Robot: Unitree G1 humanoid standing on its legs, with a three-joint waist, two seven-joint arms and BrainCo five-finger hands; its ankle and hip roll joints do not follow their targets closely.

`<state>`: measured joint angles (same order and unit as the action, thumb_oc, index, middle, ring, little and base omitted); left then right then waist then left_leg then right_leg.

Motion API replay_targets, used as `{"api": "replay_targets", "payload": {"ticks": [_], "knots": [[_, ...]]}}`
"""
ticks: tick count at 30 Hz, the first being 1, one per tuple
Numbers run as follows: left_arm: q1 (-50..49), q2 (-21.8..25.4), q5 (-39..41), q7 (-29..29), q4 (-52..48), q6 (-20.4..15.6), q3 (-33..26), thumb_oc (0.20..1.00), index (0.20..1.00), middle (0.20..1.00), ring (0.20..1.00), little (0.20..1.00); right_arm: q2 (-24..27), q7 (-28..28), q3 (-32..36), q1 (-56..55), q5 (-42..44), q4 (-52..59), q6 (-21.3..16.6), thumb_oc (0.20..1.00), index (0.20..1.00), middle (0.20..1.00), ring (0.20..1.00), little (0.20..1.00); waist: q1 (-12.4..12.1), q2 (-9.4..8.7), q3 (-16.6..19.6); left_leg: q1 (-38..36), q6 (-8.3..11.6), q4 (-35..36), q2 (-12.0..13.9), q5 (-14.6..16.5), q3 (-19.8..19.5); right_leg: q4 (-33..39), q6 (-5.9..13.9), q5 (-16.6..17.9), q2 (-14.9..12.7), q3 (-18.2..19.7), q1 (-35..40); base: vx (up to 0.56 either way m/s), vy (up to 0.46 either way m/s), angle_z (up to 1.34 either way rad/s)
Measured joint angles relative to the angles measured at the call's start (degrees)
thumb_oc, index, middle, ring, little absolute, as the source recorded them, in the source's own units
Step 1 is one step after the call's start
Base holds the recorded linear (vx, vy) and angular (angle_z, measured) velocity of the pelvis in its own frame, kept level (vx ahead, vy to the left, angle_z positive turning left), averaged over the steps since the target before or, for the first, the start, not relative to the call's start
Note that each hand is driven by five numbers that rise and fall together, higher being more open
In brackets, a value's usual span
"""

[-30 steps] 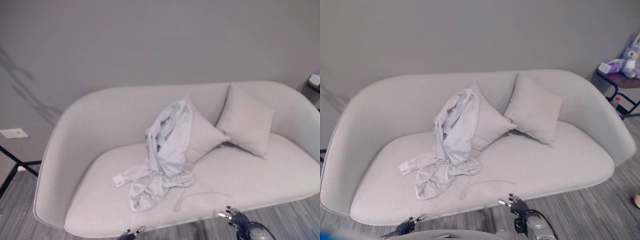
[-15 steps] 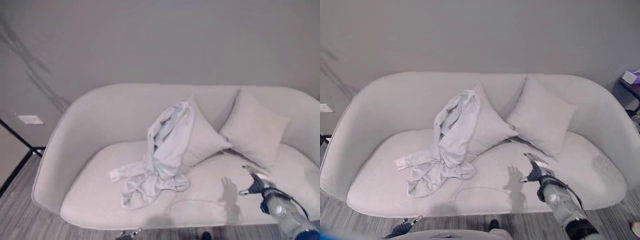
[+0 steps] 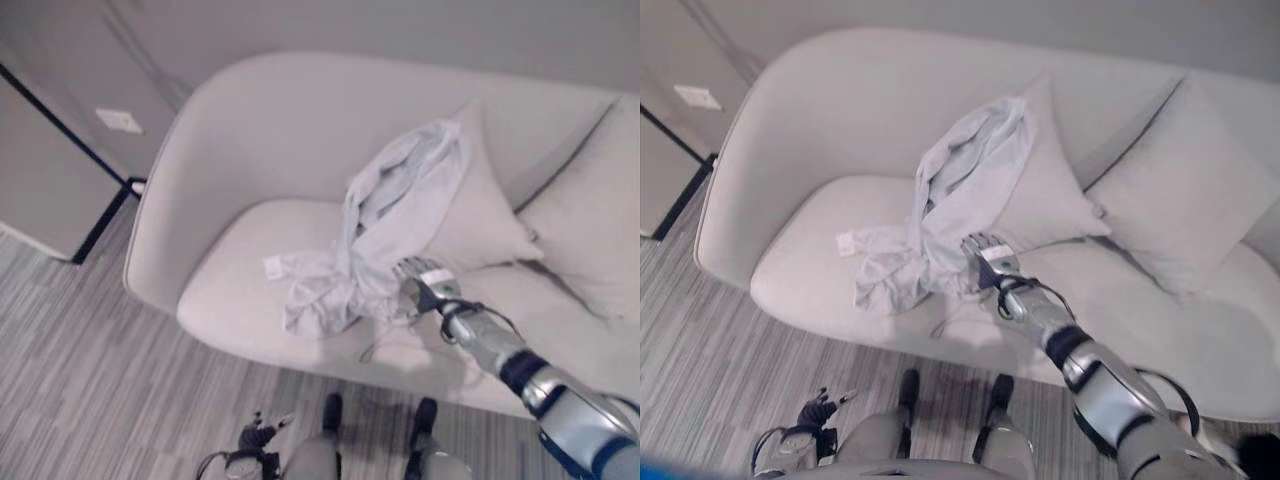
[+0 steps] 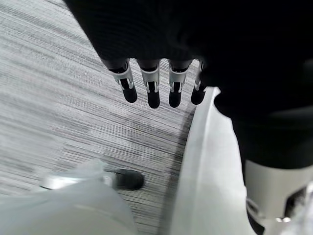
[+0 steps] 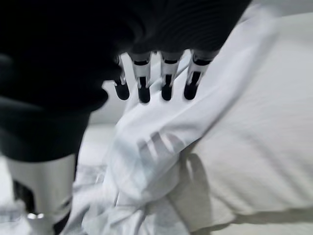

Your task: Hang the clothes on the sofa on the clothes rack.

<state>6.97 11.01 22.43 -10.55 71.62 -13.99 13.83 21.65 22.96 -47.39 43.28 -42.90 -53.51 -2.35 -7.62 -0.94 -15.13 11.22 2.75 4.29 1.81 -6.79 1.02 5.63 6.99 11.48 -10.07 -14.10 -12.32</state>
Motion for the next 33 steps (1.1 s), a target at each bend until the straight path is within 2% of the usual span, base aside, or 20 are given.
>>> {"api": "replay_targets", "payload": {"ticks": [3,11,16,22,33], "knots": [[0.9,0.0,2.2,-0.5,0.0,-0.2,0.5,1.000,1.000,1.000,1.000,1.000,-1.4,1.9,-0.3,1.8,-0.3,-4.4,1.7,1.000,1.000,1.000,1.000,1.000,-0.9,0.22,-2.6,2.2,-0.08,-0.6,-0.2,-0.1,-0.3,0.0,-0.24,0.2,-0.2,-0.2,-1.7,-0.03,0.008,0.12],[3.2,-0.2,2.3,-1.0,-1.2,-1.1,3.3,1.000,1.000,1.000,1.000,1.000,1.4,5.8,-0.6,3.5,-3.4,-12.0,5.9,1.000,1.000,1.000,1.000,1.000,-1.9,0.74,-3.7,4.8,0.16,-0.5,-0.3,-0.4,-1.5,0.0,-0.58,0.5,0.0,-1.4,-3.5,0.01,-0.022,0.08],[4.5,-1.2,2.3,-1.8,-2.5,-1.2,6.0,1.000,1.000,1.000,1.000,1.000,1.5,7.6,-0.7,4.9,-4.4,-16.2,6.1,1.000,1.000,1.000,1.000,1.000,-2.7,1.11,-3.8,5.8,0.45,-0.7,-0.3,-0.2,-2.2,0.0,-0.57,0.2,0.0,-2.1,-4.0,0.02,-0.023,0.08],[4.5,-1.3,2.1,-1.8,-3.4,-1.0,6.5,1.000,1.000,1.000,1.000,1.000,0.7,7.8,-0.5,3.9,-4.3,-16.7,8.0,1.000,1.000,1.000,1.000,1.000,-3.3,1.25,-3.8,6.3,0.56,-0.6,-0.4,-0.2,-2.2,0.0,-0.37,0.1,-0.1,-1.9,-4.7,0.00,-0.002,-0.01],[4.4,-2.1,2.0,-2.0,-4.4,-1.0,8.4,1.000,1.000,1.000,1.000,1.000,-0.8,8.9,0.9,4.7,2.5,-15.0,8.2,1.000,1.000,1.000,1.000,1.000,-3.1,2.20,-3.0,7.4,0.28,-0.9,-0.6,-0.6,-2.5,0.0,-0.76,0.4,-0.2,-2.1,-5.4,0.00,0.000,0.00]]}}
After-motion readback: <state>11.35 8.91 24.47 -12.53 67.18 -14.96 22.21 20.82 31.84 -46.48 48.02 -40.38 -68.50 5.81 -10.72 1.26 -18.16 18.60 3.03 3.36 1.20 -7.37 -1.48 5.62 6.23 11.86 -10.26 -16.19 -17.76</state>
